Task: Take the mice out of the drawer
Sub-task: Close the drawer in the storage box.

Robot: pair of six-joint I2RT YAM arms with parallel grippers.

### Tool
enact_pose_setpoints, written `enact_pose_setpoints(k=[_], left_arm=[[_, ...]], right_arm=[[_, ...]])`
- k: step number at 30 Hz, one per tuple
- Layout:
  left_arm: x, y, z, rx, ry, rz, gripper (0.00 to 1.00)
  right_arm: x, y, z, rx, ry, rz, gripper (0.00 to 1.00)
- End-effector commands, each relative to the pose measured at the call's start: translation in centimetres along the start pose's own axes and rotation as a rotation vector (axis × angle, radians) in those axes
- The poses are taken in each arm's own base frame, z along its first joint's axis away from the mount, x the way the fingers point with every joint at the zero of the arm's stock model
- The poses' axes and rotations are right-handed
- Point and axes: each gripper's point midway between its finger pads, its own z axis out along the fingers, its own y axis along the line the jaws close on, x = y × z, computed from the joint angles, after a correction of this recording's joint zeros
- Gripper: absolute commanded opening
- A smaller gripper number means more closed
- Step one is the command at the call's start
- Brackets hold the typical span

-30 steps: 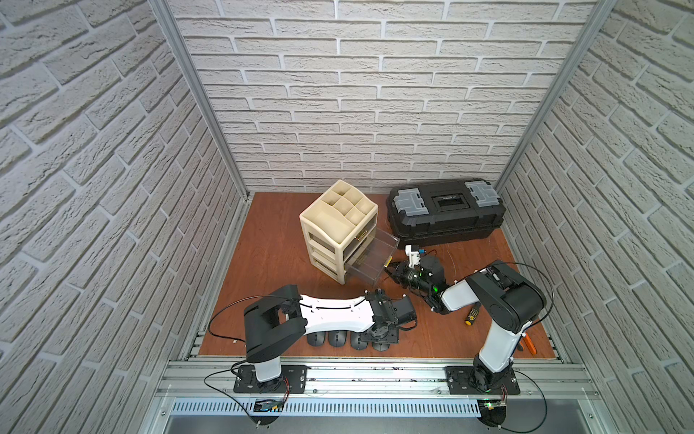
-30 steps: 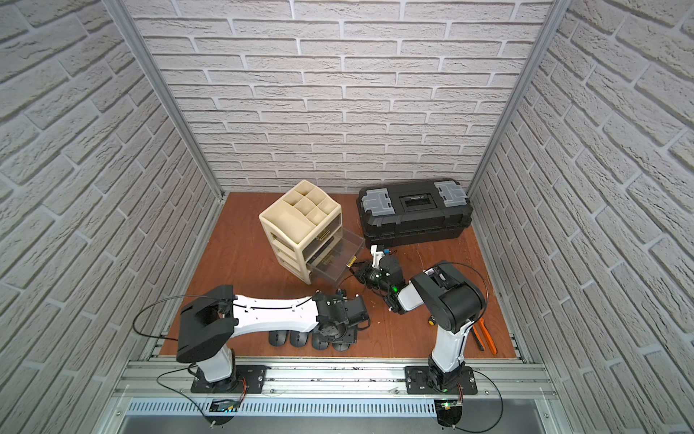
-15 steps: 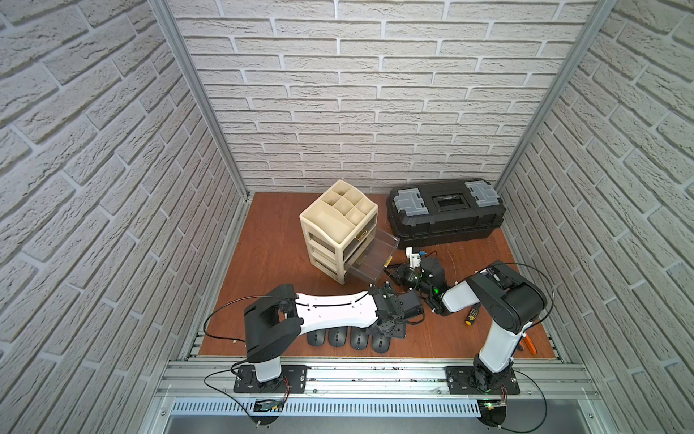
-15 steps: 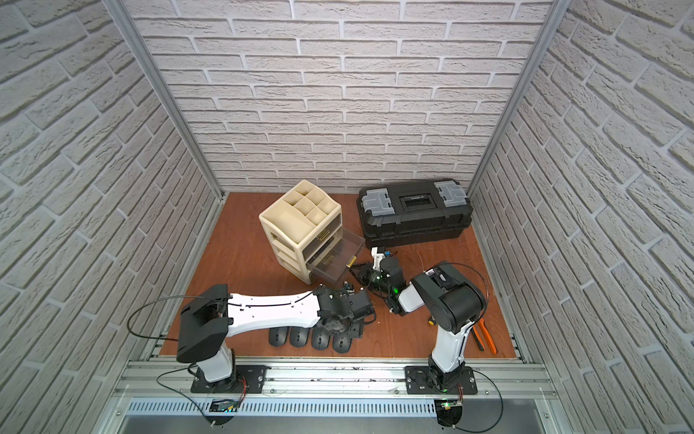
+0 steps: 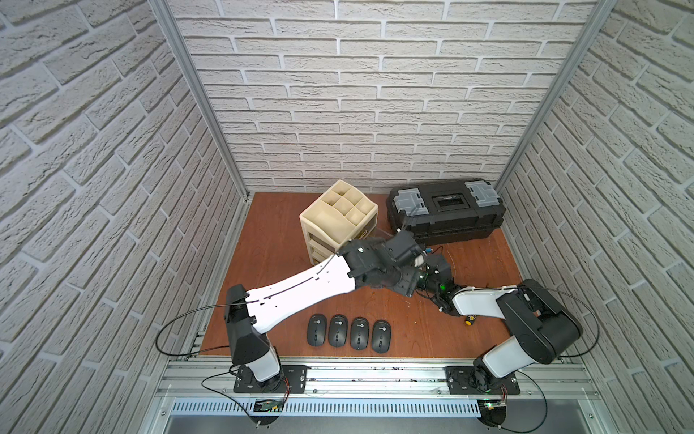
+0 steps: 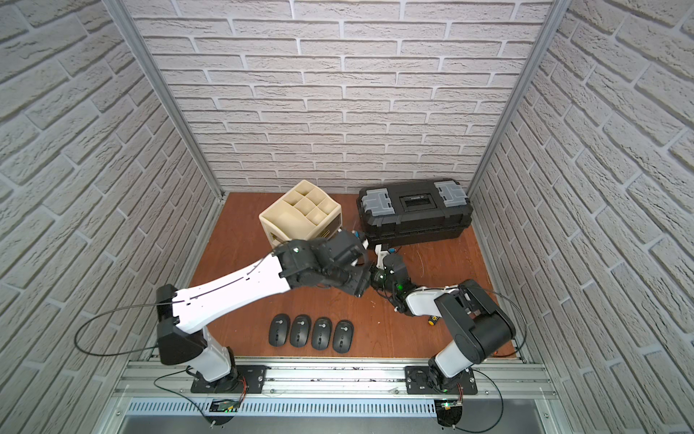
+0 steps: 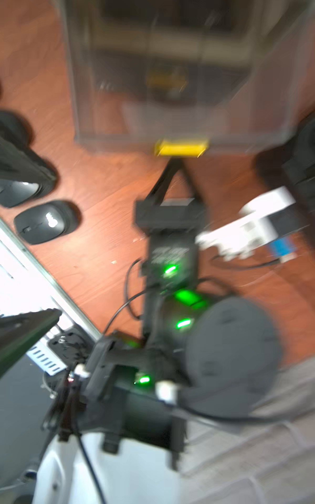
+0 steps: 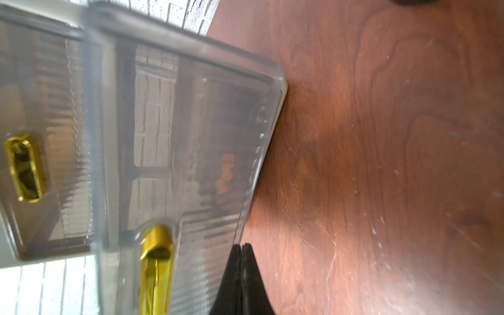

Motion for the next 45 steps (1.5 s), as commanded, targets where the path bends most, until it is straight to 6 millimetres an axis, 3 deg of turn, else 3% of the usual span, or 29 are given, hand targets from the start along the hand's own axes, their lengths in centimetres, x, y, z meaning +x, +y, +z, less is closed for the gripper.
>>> enact_pose_setpoints(k=[1,6,11,16,21,26,36,45], left_arm=[[-2.2,3.4,-3.3,-0.025,-0.048,0.082,0.81],[-6.2,10.0,-6.8,-0.103,-0.169,0.043,0.98],[-9.0,17.2,-10.6,-0.240,-0.276,0.008,0.98],[-9.8,23.5,-13.1,-0.367,-0.322,-0.005,0.98],[-10.0,27.8,-13.0,-0.357,-0.339,-0.055,0.98],[-10.6,29.4,-11.2,-0.186,-0.395,-0.125,0.98],[-10.8,28.8,-6.8,0.001,-0.394,-0.128,0.98],[-10.0,28.5,-3.8,0.008,-0.332,-0.108,0.98]], right_arm=[[-0.3,0.4,-1.3,0.078,-0.008,-0.086,0.03],[-0.7,1.6,-2.9,0.113,-0.004,-0.150,0.03],[-0.4,1.7,-3.4,0.133,0.019,-0.169,0.03],[0.1,1.1,-3.0,0.143,0.045,-0.156,0.03],[0.1,1.0,-2.6,0.131,0.044,-0.144,0.03],[-0.1,2.2,-2.2,0.092,0.044,-0.148,0.03],[-0.1,3.9,-1.0,0.068,0.056,-0.167,0.03],[-0.1,5.5,1.6,0.075,0.046,-0.174,0.03]])
